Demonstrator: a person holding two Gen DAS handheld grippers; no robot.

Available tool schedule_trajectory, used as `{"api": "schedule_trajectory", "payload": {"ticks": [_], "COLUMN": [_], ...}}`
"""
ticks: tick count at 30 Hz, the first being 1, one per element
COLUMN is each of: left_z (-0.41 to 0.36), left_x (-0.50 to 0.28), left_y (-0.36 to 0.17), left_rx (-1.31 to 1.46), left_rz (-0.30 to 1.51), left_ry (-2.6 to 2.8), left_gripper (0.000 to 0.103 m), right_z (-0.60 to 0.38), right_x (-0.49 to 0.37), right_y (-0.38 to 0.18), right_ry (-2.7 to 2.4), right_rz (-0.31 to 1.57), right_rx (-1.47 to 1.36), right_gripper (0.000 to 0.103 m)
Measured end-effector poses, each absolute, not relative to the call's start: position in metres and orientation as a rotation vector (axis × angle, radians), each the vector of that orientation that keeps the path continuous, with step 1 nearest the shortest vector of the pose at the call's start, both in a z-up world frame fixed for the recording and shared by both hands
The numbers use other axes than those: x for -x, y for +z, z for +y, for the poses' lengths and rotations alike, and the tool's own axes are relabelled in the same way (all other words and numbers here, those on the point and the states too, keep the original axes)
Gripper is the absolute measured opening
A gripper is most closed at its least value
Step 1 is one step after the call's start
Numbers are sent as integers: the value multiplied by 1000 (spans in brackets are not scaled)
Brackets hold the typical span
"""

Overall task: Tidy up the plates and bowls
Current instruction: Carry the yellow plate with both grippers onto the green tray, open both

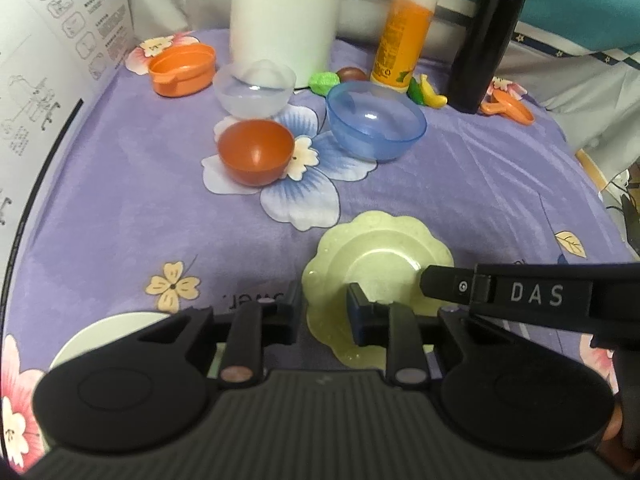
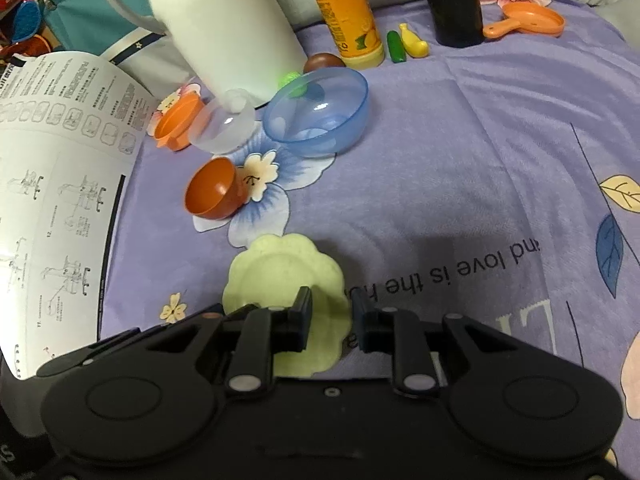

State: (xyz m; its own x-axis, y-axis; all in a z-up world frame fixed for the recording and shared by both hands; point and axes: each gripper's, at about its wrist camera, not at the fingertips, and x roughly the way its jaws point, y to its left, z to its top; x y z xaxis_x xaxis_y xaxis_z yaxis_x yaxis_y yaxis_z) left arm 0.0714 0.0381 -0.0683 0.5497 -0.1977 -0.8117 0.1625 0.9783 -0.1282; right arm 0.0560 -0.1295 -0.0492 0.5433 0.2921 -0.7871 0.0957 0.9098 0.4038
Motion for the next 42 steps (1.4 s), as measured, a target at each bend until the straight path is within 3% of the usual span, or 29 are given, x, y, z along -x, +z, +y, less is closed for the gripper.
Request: {"api": "schedule_trajectory", "payload": {"ticks": [19,42], "left_z": [100,173], "left_x": [-7,35], "left_y": [-20,-49], "left_rx": [55,112], "left_rz": [883,964], "left_ry": [-133,-44], "left_gripper": [22,22], "right_z": [-82,2], "right_x": [-14,9], "right_y": [-12,-32], "right_ry": [249,383], "right_rz": [1006,1162], "right_rx": [-403,-277], "right_gripper": [23,23]}}
